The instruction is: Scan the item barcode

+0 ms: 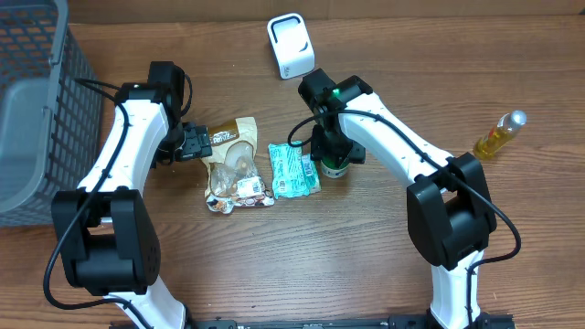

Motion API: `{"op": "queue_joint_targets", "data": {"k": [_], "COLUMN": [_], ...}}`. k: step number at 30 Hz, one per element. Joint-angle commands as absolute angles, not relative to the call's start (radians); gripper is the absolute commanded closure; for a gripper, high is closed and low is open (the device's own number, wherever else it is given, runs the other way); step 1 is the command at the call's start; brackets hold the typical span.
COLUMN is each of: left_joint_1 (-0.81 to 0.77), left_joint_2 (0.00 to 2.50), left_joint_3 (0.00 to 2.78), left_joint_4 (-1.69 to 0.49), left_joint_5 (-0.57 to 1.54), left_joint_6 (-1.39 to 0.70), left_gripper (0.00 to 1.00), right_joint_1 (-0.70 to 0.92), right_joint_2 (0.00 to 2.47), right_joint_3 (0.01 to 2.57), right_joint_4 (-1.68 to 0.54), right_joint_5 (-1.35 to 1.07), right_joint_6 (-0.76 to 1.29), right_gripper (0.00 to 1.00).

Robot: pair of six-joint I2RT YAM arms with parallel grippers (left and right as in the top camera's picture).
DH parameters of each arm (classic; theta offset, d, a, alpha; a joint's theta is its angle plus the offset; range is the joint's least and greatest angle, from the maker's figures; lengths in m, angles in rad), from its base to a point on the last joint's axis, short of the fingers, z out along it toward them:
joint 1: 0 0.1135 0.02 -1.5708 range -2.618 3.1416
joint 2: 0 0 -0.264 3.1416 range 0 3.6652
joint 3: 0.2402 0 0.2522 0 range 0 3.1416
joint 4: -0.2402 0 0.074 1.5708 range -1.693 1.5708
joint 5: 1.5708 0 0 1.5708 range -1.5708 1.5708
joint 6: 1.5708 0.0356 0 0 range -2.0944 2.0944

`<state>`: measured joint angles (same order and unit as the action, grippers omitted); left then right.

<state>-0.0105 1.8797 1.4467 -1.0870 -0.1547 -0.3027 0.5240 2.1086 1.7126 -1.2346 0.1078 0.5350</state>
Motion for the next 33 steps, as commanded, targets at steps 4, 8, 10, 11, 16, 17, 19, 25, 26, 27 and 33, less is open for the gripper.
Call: {"op": "queue_joint_targets", "data": {"k": [4, 8, 10, 11, 16, 17, 19, 25, 26, 27, 33], "left_joint_1": [-0.008, -0.008, -0.008, -0.008, -0.008, -0.008, -0.008, -0.008, -0.008, -0.008, -0.008], "left_joint_2": [1.887, 1.887, 1.887, 1.887, 1.887, 1.887, 1.887, 1.887, 1.887, 1.887, 1.887], "left_joint_3": [1.461, 1.462, 1.462, 1.462, 1.462, 1.462, 1.462, 1.462, 1.462, 1.462, 1.462], "left_joint_4": [-1.086, -1.086, -1.086, -1.086, -1.086, -1.086, -1.086, -1.086, -1.086, -1.086, -1.084], "left_joint_5": [-0.164, -0.164, -0.164, -0.164, -0.164, -0.164, -0.164, -0.164, -0.164, -0.164, -0.164], "left_joint_6": [-0.284, -0.284, -0.284, -0.284, -0.284, -0.284, -0.284, -0.284, -0.284, -0.284, -0.284], "left_gripper": [0.00, 0.01, 0.01, 0.01, 0.00, 0.00, 0.00, 0.00, 0.01, 0.00, 0.00], "right_joint_1": [0.521, 0.520, 0.520, 0.520, 0.521, 0.521, 0.520, 0.520, 0.520, 0.521, 0.520], "right_joint_2": [2.106, 2.106, 2.106, 2.106, 2.106, 2.106, 2.106, 2.106, 2.106, 2.106, 2.106], "right_joint_3": [1.707, 1.707, 1.707, 1.707, 1.707, 1.707, 1.707, 1.707, 1.707, 1.707, 1.707], "right_joint_4": [-1.222, -1.216, -1.213, -1.212, -1.200, -1.196, -1.201, -1.245, -1.234, -1.220, -1.171], "right_joint_5": [0.123, 0.131, 0.153, 0.165, 0.175, 0.175, 0.175, 0.127, 0.107, 0.084, 0.029], "right_joint_6": [0.142, 0.053, 0.047, 0.047, 0.096, 0.170, 0.342, 0.815, 0.815, 0.815, 0.815], "right_gripper": [0.35, 0.27, 0.17, 0.16, 0.00, 0.00, 0.00, 0.00, 0.00, 0.00, 0.00]}}
